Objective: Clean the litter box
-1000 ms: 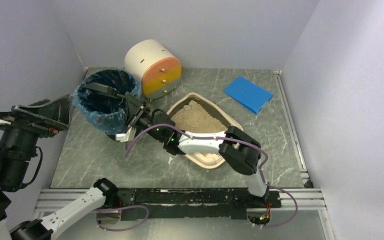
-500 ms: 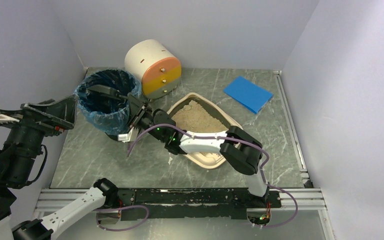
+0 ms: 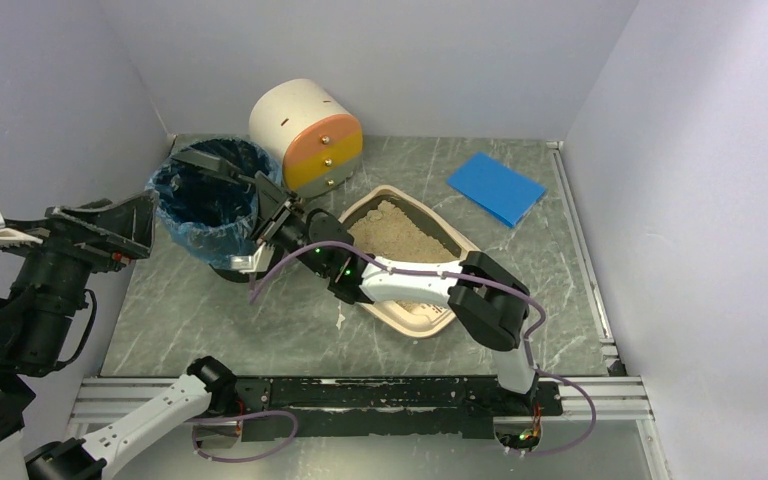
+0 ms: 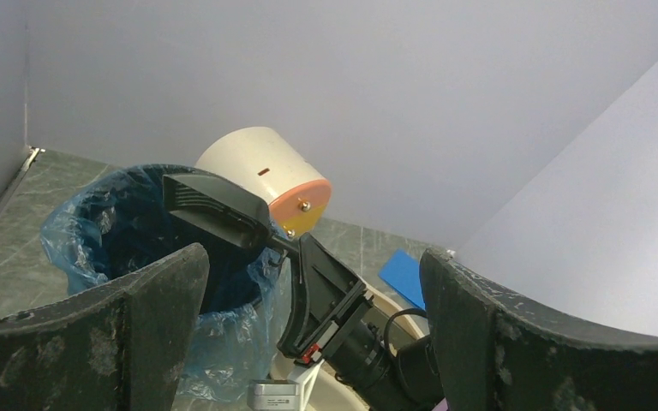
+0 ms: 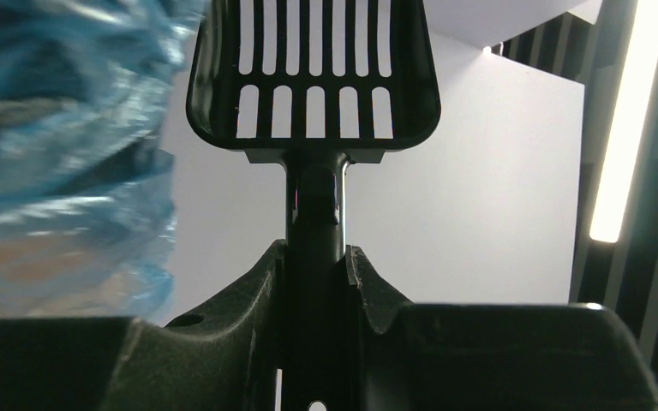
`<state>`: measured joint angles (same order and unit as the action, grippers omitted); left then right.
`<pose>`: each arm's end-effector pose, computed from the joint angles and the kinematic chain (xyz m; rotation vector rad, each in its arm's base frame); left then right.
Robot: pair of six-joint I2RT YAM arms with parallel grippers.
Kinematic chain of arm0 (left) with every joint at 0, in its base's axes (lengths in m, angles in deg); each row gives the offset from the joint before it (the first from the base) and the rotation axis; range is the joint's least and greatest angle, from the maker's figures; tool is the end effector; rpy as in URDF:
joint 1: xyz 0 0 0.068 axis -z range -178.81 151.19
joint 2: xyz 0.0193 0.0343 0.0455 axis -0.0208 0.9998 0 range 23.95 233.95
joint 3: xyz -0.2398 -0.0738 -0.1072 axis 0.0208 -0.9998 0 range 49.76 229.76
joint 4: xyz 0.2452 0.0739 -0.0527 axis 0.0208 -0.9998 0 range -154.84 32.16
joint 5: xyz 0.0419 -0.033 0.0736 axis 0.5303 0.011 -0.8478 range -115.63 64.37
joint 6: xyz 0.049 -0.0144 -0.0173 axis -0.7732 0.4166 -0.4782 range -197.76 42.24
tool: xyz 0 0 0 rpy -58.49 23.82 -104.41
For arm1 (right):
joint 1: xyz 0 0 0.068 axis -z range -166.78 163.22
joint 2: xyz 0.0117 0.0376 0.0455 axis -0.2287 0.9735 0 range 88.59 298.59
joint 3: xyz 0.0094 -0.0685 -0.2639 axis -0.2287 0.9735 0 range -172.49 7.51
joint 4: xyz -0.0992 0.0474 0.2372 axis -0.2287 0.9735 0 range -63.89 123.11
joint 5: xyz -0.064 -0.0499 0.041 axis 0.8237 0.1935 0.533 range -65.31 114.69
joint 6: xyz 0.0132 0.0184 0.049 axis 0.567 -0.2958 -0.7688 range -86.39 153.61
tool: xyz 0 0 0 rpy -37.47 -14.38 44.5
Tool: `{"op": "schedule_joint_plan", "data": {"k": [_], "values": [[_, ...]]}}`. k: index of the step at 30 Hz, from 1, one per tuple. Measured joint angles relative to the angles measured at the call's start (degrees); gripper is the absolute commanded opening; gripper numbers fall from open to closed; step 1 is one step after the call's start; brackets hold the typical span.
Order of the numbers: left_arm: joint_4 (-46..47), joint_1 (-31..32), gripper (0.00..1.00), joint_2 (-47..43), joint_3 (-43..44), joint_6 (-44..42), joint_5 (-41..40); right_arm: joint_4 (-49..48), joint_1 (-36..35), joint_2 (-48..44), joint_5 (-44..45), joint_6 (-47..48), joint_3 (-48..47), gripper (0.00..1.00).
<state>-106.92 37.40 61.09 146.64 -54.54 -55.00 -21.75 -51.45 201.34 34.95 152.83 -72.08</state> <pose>-0.0023 0.0233 0.5342 -0.2736 1.4013 -0.5039 0.2049 0.4180 0.3008 -1.3726 0.1127 -0.9218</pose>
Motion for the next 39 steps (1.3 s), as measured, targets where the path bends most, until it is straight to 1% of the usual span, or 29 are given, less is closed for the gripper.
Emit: {"op": "schedule_joint_plan", "data": {"k": [4,8,13,16,19,21,25,29,33,36,39], "values": [[0.02,0.00,0.97,0.02,-0.09,-0.11,0.00,0.48,-0.07,0.22,2.21,0.00,0.44,0.00],[0.15,0.00,0.97,0.02,-0.79,-0.09,0.00,4.44,-0.07,0.24,5.22,-0.57,-2.47,0.00],[0.24,0.00,0.97,0.00,-1.16,-0.09,0.00,12.87,-0.46,-1.84,7.61,-7.17,-5.97,0.00],[0.26,0.00,0.97,0.00,-1.18,-0.09,0.00,17.81,-1.18,-3.58,8.72,-13.25,-7.58,0.00],[0.48,0.00,0.96,-0.02,-1.49,-0.07,0.00,22.71,-1.75,-4.94,10.12,-21.57,-9.84,0.00],[0.74,0.00,0.94,-0.02,-1.90,-0.07,0.00,25.29,-1.70,-6.32,10.62,-28.04,-10.16,0.00],[1.20,0.00,0.94,0.15,-2.14,-0.07,0.28,30.99,-0.66,-10.01,11.54,-40.68,-10.16,0.00],[2.58,0.00,0.94,0.92,-2.56,-0.09,0.70,39.15,0.07,-14.88,14.32,-53.64,-10.38,0.00],[4.57,0.00,0.93,1.05,-6.29,-0.46,1.42,49.00,0.59,-20.81,15.61,-67.82,-10.38,0.00],[5.31,0.00,0.92,1.27,-10.10,-1.20,2.23,53.35,0.59,-26.77,16.15,-77.31,-7.48,0.00],[5.40,0.00,0.91,2.51,-11.96,-1.66,2.58,58.71,0.92,-33.00,16.57,-86.71,-3.37,0.00]]}}
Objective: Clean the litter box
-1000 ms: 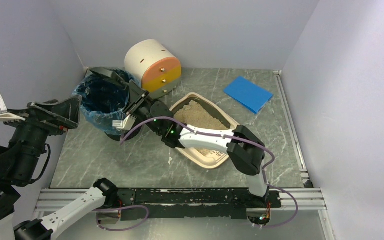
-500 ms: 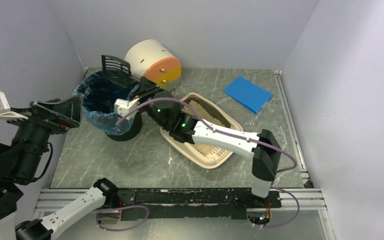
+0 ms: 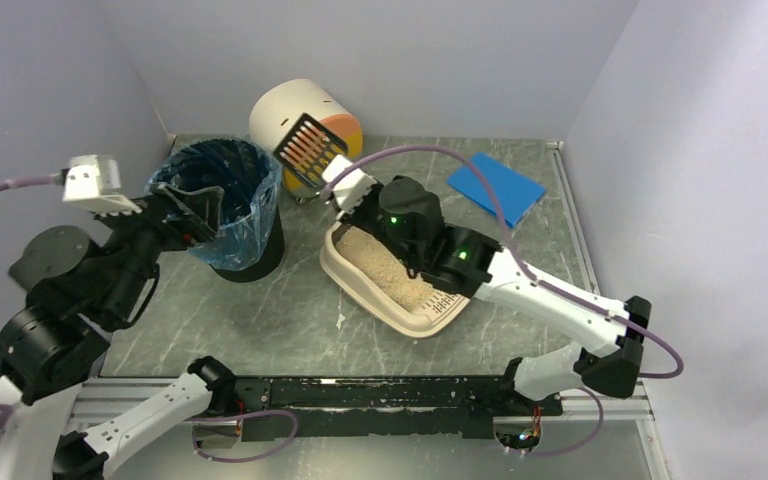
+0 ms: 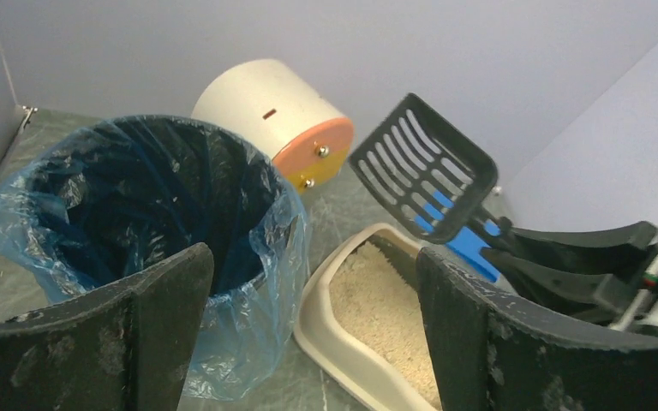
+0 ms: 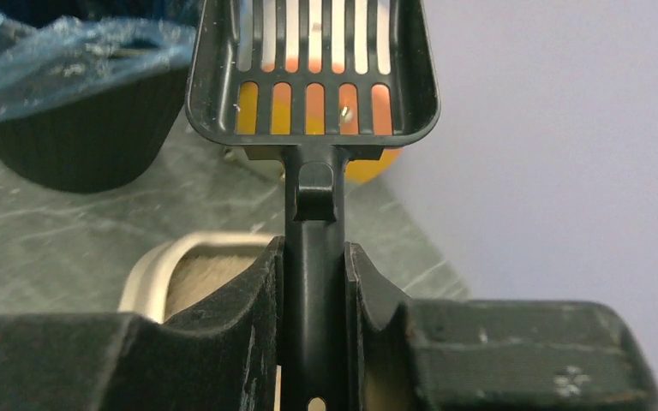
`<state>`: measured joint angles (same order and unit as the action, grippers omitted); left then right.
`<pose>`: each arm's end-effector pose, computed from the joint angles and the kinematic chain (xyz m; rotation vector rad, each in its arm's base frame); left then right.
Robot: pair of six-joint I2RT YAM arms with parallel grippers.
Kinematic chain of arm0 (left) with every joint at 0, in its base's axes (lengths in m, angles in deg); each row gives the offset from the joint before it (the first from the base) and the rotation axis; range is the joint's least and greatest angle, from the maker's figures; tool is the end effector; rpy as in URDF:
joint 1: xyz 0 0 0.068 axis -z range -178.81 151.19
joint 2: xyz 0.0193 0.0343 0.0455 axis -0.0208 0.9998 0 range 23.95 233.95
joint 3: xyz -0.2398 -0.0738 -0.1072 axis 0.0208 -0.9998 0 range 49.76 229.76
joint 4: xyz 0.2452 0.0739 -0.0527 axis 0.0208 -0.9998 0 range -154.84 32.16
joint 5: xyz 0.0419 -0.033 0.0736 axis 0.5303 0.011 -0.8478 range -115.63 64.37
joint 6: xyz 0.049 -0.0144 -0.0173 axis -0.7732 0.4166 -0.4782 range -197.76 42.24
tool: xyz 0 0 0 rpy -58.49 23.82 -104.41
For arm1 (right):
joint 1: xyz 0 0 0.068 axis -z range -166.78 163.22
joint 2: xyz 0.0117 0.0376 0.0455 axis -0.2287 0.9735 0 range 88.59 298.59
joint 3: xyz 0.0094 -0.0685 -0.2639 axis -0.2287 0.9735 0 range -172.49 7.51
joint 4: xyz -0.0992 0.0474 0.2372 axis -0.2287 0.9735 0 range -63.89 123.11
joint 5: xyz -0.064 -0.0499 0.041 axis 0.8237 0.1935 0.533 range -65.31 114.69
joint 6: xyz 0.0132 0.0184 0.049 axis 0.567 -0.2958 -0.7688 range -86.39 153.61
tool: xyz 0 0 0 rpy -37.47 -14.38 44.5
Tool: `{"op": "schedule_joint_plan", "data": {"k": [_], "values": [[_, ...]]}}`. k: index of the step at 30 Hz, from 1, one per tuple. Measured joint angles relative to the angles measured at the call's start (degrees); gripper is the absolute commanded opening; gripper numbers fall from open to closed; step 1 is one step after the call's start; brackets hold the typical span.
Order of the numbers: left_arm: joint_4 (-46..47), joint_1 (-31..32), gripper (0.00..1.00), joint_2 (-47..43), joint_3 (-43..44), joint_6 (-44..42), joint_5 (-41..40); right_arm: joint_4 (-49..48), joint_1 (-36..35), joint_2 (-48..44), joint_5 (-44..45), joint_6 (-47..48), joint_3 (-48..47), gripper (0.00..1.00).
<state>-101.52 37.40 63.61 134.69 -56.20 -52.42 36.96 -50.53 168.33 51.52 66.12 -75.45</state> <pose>0.0517 -0.0179 0.5012 -0.1752 1.5526 -0.4373 0.1555 0.2790 0.4329 -1.0012 1.3609 0.0096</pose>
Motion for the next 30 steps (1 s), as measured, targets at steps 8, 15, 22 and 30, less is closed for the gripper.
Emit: {"op": "schedule_joint_plan", "data": {"k": [8,15,22,30], "values": [[1.11,0.00,0.87,5.49,-3.34,-1.31,3.26,18.60,10.60,-4.50,-7.58,-23.19,2.27,0.00],[1.70,0.00,0.78,16.94,-3.10,-2.54,12.11,34.01,21.42,-3.93,-12.17,-35.82,2.32,0.00],[2.25,0.00,0.66,26.12,-3.04,-1.68,16.92,38.73,21.97,-3.15,-16.15,-42.18,4.33,0.00],[4.46,0.00,0.57,38.03,0.24,-1.20,22.21,37.20,22.18,4.22,-17.42,-44.15,8.98,0.00]]}}
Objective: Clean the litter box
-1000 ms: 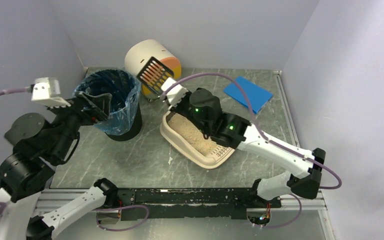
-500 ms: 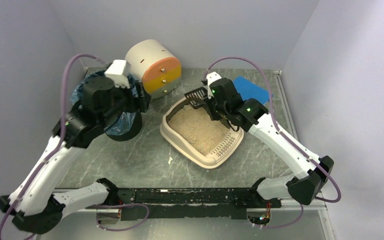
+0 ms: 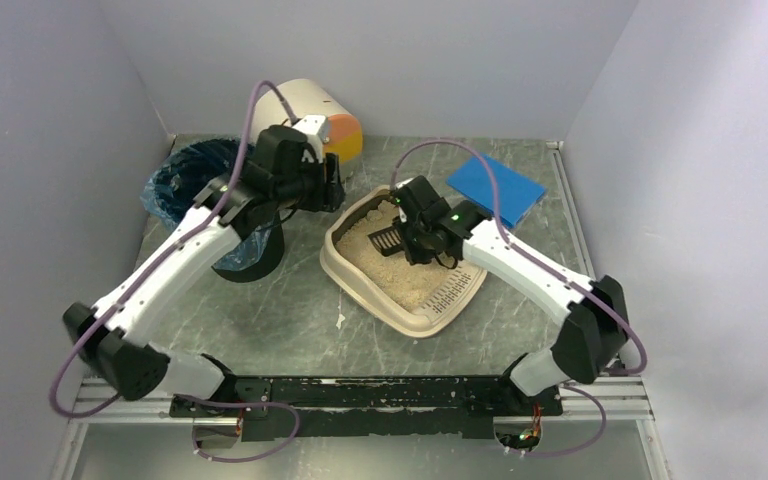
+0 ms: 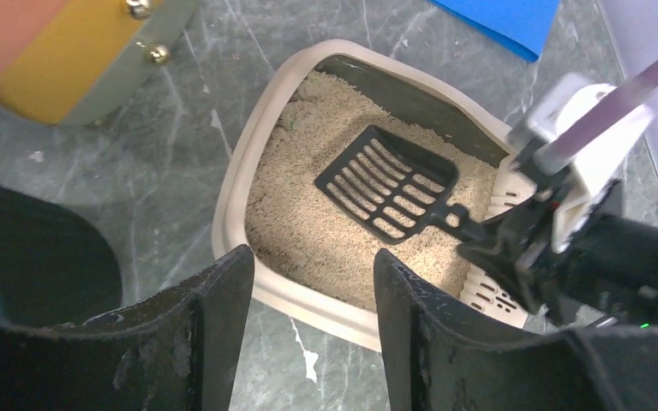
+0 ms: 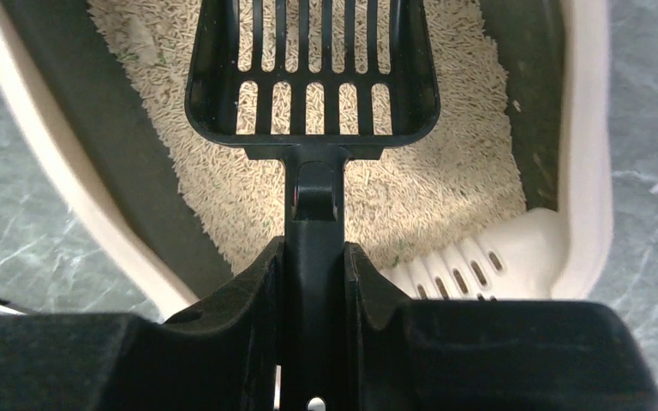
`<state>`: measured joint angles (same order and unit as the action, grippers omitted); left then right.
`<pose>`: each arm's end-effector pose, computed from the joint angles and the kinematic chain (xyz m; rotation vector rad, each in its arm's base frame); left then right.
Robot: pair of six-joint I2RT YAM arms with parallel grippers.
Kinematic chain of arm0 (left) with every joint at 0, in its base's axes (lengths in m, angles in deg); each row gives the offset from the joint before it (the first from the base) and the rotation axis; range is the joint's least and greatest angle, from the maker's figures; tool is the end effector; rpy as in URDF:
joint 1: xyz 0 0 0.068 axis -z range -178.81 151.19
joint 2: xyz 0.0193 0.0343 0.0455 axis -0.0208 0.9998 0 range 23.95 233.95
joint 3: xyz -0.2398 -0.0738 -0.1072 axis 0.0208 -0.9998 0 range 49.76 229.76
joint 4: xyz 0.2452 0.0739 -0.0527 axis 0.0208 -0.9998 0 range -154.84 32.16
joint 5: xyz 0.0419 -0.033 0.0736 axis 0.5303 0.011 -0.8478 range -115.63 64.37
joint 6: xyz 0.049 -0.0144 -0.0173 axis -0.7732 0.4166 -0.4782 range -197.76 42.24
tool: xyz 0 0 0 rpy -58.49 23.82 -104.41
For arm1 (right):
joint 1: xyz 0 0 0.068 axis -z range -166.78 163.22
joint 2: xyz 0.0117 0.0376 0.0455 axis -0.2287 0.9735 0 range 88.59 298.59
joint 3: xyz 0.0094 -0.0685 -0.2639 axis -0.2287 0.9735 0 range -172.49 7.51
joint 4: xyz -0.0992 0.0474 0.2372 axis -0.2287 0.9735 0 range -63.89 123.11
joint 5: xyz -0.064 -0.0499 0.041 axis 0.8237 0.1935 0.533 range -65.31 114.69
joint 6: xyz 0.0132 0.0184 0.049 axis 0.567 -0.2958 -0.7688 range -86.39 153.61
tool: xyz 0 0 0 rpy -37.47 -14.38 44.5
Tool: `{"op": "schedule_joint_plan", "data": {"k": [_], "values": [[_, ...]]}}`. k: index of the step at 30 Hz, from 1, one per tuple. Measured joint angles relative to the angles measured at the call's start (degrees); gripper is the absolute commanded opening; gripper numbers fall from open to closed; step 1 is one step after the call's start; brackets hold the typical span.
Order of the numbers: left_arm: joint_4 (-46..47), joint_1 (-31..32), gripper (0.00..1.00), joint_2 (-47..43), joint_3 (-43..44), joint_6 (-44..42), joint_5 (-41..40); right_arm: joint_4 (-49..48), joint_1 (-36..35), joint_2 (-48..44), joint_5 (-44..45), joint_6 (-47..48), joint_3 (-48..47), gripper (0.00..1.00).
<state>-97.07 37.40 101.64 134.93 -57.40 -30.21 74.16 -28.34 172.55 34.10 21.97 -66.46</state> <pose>0.2372 -0.1702 0.4052 0.2503 2.1493 -0.4950 0.2296 0.1957 0.3000 -0.6045 2.4966 0.1401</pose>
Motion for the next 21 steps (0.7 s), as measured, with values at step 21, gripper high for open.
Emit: {"op": "schedule_joint_plan", "data": {"k": [21], "values": [[0.55,-1.77,0.58,21.64,6.91,1.51,2.47,-15.80,0.70,11.04,-2.99,-3.89,4.35,0.00]]}}
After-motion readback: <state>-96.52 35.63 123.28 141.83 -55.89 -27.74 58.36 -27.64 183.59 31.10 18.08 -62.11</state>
